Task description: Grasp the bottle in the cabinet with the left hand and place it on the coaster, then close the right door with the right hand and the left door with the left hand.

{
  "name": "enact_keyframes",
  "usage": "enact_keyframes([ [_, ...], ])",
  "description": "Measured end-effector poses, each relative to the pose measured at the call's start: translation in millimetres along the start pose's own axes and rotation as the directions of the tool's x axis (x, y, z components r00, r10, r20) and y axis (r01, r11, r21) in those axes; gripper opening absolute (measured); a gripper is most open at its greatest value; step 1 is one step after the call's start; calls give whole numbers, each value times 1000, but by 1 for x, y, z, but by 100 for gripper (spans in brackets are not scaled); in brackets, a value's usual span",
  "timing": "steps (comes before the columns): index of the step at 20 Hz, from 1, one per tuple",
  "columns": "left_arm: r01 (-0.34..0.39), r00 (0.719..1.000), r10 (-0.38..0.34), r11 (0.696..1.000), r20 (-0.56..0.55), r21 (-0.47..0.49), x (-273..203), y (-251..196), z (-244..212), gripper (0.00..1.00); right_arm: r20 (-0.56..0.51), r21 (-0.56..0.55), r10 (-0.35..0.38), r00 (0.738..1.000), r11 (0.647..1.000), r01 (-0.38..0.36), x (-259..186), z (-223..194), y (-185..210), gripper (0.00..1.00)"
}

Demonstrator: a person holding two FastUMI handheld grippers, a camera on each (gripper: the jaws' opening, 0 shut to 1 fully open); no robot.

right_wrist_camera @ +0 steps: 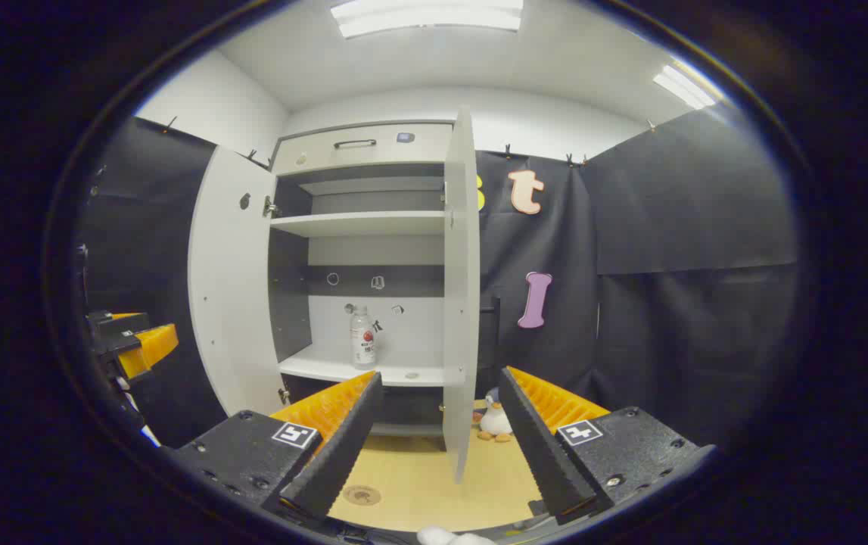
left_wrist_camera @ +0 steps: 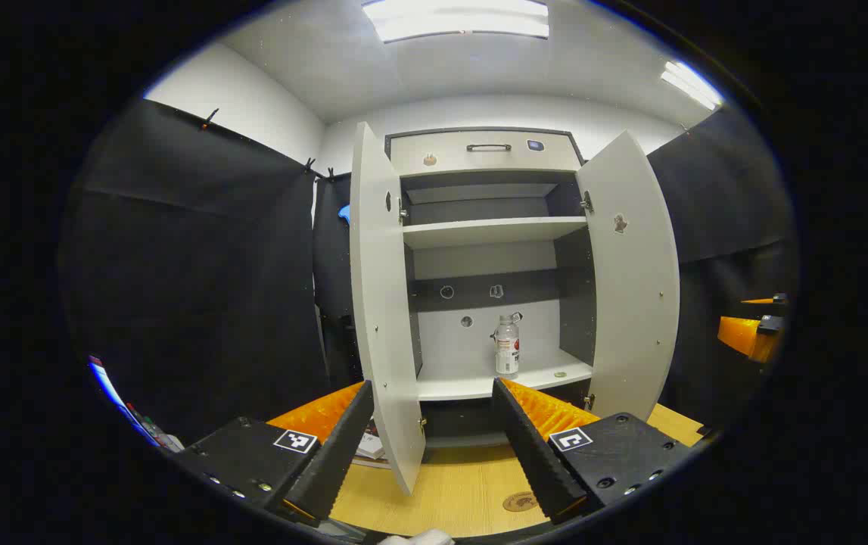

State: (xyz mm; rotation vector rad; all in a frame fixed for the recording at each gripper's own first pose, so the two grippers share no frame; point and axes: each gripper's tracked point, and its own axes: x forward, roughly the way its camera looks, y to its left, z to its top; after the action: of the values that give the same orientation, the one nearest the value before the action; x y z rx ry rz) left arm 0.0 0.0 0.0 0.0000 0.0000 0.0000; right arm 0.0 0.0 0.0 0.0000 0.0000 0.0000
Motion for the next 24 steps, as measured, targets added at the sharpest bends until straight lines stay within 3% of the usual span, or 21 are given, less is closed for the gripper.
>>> enact_keyframes([
  [17,-23,999,24,1000,-26,18,-1,0,-9,95,-2,5,15,1000,1000,-15,8,-4,-6,100],
  [24,3,1000,-3,1000,-19,6,39,-30,-12,95,-5,-5,14,1000,1000,-14,22,1,-24,100],
])
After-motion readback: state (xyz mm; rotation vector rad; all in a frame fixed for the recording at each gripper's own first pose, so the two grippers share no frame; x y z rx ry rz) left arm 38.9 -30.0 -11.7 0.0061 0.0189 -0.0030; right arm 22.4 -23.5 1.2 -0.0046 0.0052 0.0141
